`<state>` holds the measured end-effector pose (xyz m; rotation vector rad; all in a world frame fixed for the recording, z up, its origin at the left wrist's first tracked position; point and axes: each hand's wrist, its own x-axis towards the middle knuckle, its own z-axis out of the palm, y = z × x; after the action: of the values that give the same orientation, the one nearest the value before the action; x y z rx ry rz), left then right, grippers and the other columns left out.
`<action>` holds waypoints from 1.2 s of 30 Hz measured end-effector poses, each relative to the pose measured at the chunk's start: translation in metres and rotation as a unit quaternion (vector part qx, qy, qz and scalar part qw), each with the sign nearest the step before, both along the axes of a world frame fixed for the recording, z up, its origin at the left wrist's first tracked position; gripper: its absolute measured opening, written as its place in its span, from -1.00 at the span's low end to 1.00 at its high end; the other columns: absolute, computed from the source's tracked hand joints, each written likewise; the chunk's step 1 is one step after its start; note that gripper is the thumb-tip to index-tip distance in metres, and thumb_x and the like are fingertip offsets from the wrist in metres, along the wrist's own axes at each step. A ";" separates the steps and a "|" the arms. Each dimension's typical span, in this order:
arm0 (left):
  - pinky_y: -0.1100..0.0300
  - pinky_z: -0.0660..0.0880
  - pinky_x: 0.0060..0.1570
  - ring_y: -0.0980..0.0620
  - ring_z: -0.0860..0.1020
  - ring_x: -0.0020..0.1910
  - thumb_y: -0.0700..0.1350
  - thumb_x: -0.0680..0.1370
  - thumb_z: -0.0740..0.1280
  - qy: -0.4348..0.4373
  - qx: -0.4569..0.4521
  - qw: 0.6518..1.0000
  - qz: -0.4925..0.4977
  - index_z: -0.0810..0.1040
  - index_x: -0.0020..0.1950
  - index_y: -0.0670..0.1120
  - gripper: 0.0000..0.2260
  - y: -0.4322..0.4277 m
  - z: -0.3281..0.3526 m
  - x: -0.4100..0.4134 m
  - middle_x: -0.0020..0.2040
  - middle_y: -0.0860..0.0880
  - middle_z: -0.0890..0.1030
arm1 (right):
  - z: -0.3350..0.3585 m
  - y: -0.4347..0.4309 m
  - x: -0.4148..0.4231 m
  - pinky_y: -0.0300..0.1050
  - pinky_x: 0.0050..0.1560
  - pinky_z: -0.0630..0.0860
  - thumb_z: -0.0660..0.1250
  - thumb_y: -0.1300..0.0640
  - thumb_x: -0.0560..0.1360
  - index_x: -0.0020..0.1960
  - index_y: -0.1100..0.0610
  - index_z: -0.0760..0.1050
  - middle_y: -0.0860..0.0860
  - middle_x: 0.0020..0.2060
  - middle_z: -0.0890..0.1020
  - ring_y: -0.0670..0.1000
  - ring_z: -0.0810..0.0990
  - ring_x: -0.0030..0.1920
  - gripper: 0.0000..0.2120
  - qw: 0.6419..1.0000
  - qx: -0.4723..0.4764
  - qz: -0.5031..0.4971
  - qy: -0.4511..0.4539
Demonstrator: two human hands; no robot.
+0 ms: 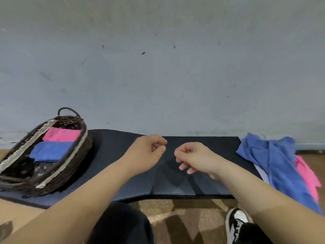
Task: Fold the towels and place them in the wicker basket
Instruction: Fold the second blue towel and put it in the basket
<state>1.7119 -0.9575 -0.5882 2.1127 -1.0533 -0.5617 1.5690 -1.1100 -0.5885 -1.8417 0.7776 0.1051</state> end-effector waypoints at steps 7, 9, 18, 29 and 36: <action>0.32 0.52 0.12 0.29 0.61 -0.03 -0.03 0.64 0.33 0.017 0.021 0.994 -0.109 0.60 0.28 0.16 -0.77 -0.110 -0.020 -0.085 0.04 0.23 0.64 | -0.031 -0.119 -0.091 -0.08 -0.02 0.59 0.35 -0.16 0.53 0.06 0.06 0.59 -0.06 -0.03 0.67 0.01 0.66 -0.02 -0.70 0.984 -0.151 -0.074 0.062; 0.34 0.51 0.11 0.29 0.61 -0.04 -0.03 0.64 0.33 0.020 0.025 0.992 -0.121 0.60 0.28 0.16 -0.77 -0.132 -0.025 -0.103 0.04 0.22 0.64 | -0.044 -0.147 -0.120 -0.12 -0.02 0.53 0.34 -0.12 0.54 0.11 0.05 0.52 -0.06 -0.02 0.64 0.01 0.63 0.01 -0.72 0.971 -0.190 -0.121 0.077; 0.26 0.56 0.15 0.26 0.65 -0.07 -0.05 0.63 0.33 0.048 0.030 0.989 -0.138 0.62 0.27 0.09 -0.77 -0.189 -0.056 -0.168 0.00 0.17 0.67 | -0.070 -0.207 -0.209 -0.14 -0.39 0.32 0.44 -0.12 0.45 -0.25 0.10 0.46 0.00 -0.36 0.54 0.05 0.50 -0.35 -0.68 0.900 -0.317 -0.273 0.124; 0.28 0.56 0.10 0.22 0.65 -0.06 -0.05 0.63 0.34 0.019 0.040 0.988 -0.145 0.63 0.23 0.11 -0.80 -0.178 -0.061 -0.169 0.00 0.19 0.66 | -0.095 -0.201 -0.201 0.01 -0.09 0.48 0.31 -0.20 0.48 -0.03 0.05 0.50 0.07 0.00 0.48 0.18 0.49 0.07 -0.68 0.868 -0.390 -0.247 0.180; 0.47 0.44 0.01 0.32 0.59 0.00 -0.03 0.63 0.34 0.003 0.032 0.990 -0.136 0.60 0.29 0.14 -0.76 -0.161 -0.058 -0.165 0.05 0.25 0.63 | -0.073 -0.193 -0.191 -0.07 -0.28 0.28 0.21 0.18 0.50 -0.12 0.14 0.41 0.16 -0.06 0.56 0.19 0.45 -0.17 -0.96 0.869 -0.398 -0.252 0.152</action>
<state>1.5465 -1.1185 -0.6459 2.0323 -1.3479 -0.7394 1.3785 -1.3026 -0.6617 -2.3320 1.6896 -0.3196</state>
